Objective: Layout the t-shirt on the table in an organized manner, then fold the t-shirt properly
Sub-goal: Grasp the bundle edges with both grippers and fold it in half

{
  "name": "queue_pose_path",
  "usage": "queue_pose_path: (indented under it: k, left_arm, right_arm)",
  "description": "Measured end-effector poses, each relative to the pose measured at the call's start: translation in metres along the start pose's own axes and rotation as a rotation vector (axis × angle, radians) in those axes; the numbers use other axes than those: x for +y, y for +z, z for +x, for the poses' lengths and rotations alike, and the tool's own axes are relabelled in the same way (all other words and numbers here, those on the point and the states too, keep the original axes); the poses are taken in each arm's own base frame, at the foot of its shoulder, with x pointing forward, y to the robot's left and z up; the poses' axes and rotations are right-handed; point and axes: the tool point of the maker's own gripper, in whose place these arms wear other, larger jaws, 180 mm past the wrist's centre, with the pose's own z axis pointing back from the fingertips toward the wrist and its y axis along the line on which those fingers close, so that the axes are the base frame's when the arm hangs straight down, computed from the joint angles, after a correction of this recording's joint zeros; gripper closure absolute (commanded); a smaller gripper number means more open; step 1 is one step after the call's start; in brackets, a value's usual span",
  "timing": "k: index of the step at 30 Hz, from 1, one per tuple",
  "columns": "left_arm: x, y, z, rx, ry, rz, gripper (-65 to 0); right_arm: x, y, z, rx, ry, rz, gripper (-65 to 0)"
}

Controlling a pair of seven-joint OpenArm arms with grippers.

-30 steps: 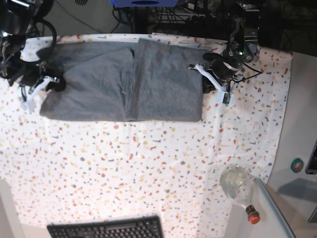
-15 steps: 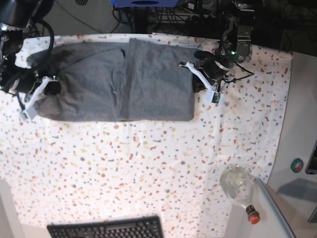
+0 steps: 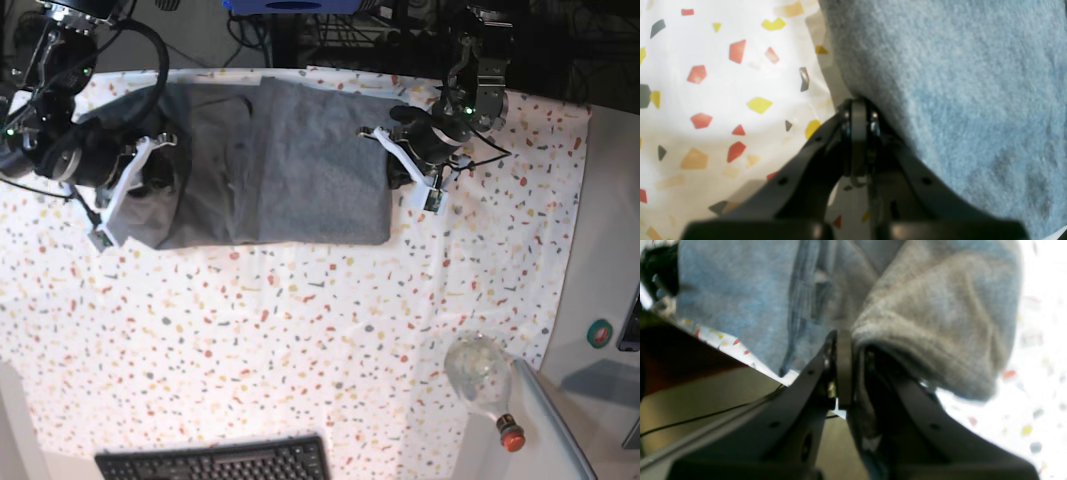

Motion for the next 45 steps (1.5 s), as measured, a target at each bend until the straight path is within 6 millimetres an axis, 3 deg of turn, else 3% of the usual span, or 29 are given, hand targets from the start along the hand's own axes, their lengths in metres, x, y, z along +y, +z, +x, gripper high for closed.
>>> queue_pose_path:
  k: [7, 12, 15, 21, 25, 30, 34, 38, 41, 45]
  left_arm:
    - [0.000, 0.000, 0.001, -0.001, -0.001, -0.001, 0.0]
    - [0.000, 0.000, 0.000, -0.001, 0.000, -0.001, 0.0]
    - [0.000, 0.000, 0.000, -0.001, 0.001, -0.001, 0.0]
    - [-0.004, -0.001, -0.001, 0.001, -0.010, -0.009, 0.0]
    - [-0.028, -0.009, -0.001, 0.011, -0.052, -0.040, 0.0]
    - [-0.051, -0.015, -0.002, 0.016, -0.072, -0.064, 0.0]
    - [-0.062, -0.021, 0.003, 0.029, -0.105, -0.092, 0.0]
    - [-0.086, -0.027, 0.006, 0.035, -0.122, -0.135, 0.0]
    - [-0.103, -0.028, 0.002, 0.043, -0.105, -0.165, 0.0]
    - [-0.101, -0.027, 0.001, 0.051, -0.110, -0.169, 0.0]
  right_arm:
    - [0.062, -0.025, 0.011, 0.007, -0.013, 0.145, 0.0]
    - [0.092, -0.031, 0.014, 0.036, 0.066, 0.197, 0.0]
    - [0.102, -0.025, 0.026, -0.007, 0.077, 0.210, 0.0]
    - [0.099, -0.024, 0.028, -0.004, 0.085, 0.193, 0.0]
    - [0.095, -0.022, 0.038, -0.025, 0.100, 0.183, 0.0]
    - [0.064, -0.014, 0.038, -0.024, 0.137, 0.103, 0.0]
    - [0.056, -0.012, 0.041, -0.038, 0.115, 0.083, 0.0]
    - [0.045, -0.008, 0.042, -0.043, 0.069, 0.054, 0.0]
    - [0.044, -0.008, 0.039, -0.036, 0.058, 0.049, 0.0]
    - [0.050, -0.003, 0.038, -0.051, 0.067, 0.052, 0.0]
